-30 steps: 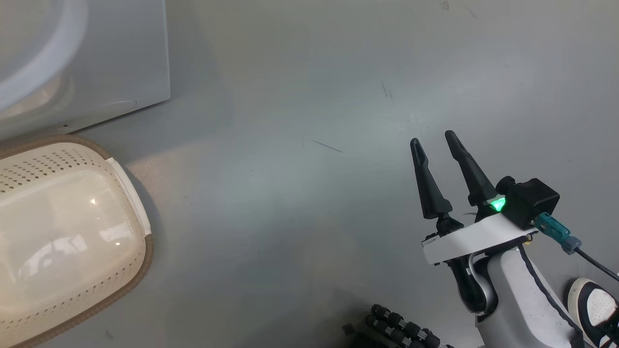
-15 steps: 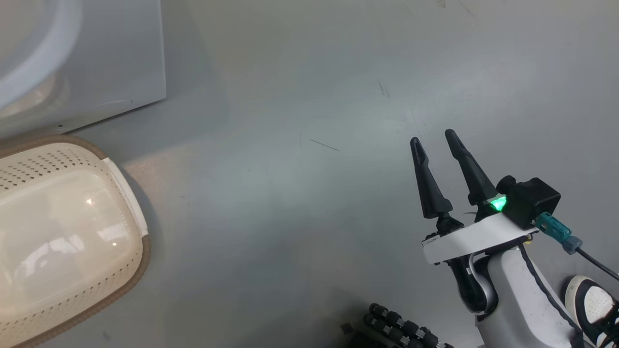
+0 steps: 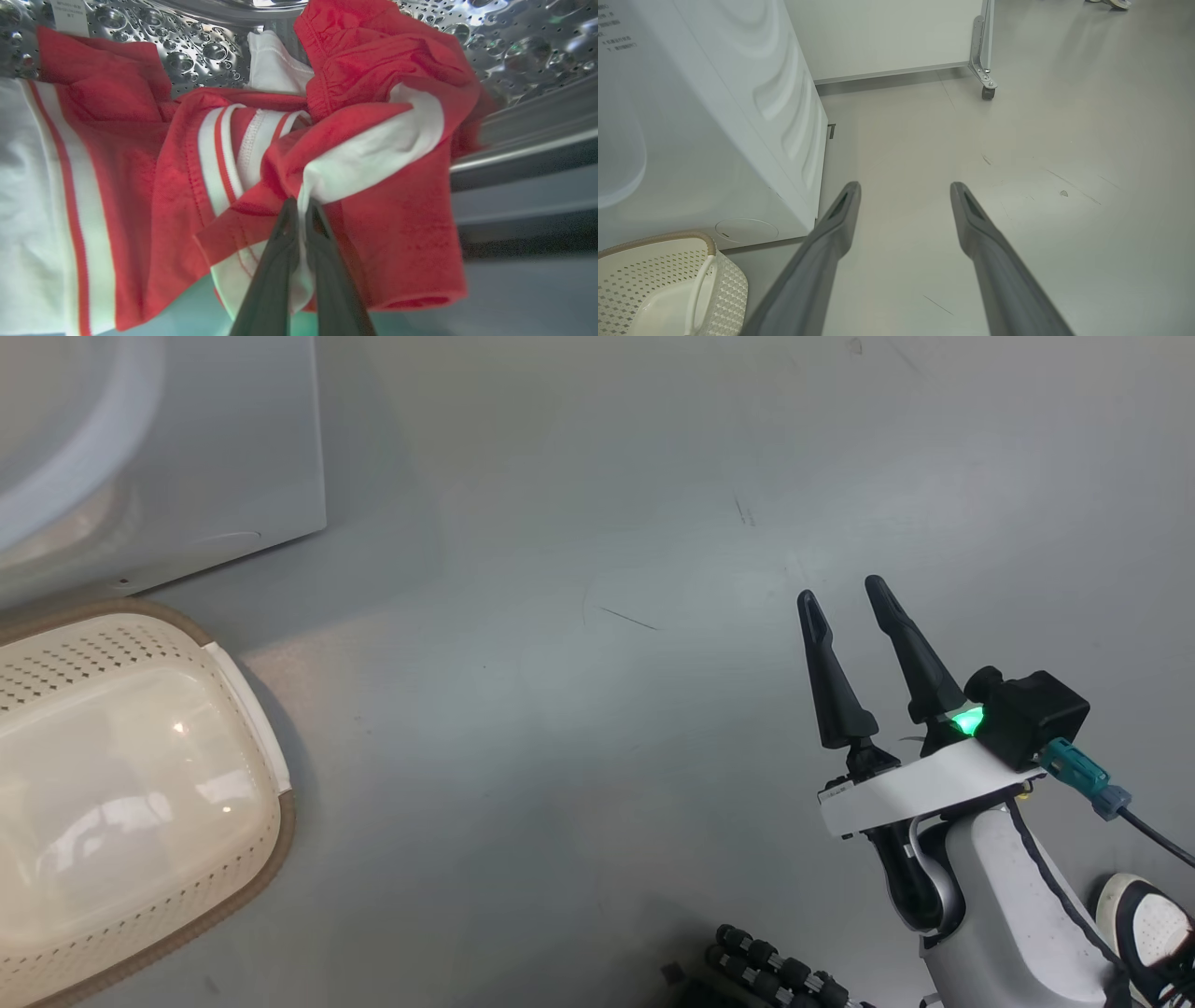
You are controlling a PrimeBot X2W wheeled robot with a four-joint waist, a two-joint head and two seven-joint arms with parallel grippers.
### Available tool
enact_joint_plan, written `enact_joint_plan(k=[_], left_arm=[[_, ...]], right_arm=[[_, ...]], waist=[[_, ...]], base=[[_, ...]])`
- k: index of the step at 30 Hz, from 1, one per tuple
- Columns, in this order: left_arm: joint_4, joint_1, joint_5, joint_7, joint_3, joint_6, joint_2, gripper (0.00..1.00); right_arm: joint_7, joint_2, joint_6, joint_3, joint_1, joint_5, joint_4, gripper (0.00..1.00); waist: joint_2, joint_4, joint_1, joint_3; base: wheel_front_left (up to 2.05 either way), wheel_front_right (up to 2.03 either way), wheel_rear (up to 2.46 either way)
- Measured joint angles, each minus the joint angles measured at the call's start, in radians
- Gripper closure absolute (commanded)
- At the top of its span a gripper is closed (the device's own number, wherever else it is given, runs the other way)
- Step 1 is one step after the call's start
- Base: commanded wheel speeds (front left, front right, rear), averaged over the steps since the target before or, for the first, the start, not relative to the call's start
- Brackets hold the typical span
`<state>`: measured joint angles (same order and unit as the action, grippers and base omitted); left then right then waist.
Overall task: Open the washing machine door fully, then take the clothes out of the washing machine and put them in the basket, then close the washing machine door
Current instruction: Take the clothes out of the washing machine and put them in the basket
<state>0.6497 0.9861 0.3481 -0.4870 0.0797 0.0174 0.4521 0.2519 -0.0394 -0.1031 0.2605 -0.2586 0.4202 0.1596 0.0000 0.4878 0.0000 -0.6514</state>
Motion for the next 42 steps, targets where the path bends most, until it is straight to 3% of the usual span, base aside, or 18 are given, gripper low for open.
enact_joint_plan(k=[11, 24, 42], left_arm=[[0.051, -0.019, 0.004, 0.129, -0.025, 0.043, -0.086, 1.00], [0.084, -0.117, 0.012, 0.266, -0.083, 0.085, -0.178, 1.00], [0.086, -0.326, 0.031, 0.417, -0.183, 0.103, -0.260, 1.00]], right_arm=[[0.000, 0.000, 0.000, -0.034, 0.000, -0.018, 0.009, 0.00], [0.000, -0.002, 0.000, -0.058, 0.001, -0.056, 0.034, 0.00], [0.000, -0.021, -0.002, -0.068, 0.045, -0.080, 0.084, 0.00]], waist=[[0.0000, -0.040, 0.0000, 0.057], [0.0000, -0.139, 0.0000, 0.141], [0.0000, -0.276, -0.0001, 0.297]], base=[[0.00, 0.00, 0.00], [0.00, 0.00, 0.00], [0.00, 0.00, 0.00]])
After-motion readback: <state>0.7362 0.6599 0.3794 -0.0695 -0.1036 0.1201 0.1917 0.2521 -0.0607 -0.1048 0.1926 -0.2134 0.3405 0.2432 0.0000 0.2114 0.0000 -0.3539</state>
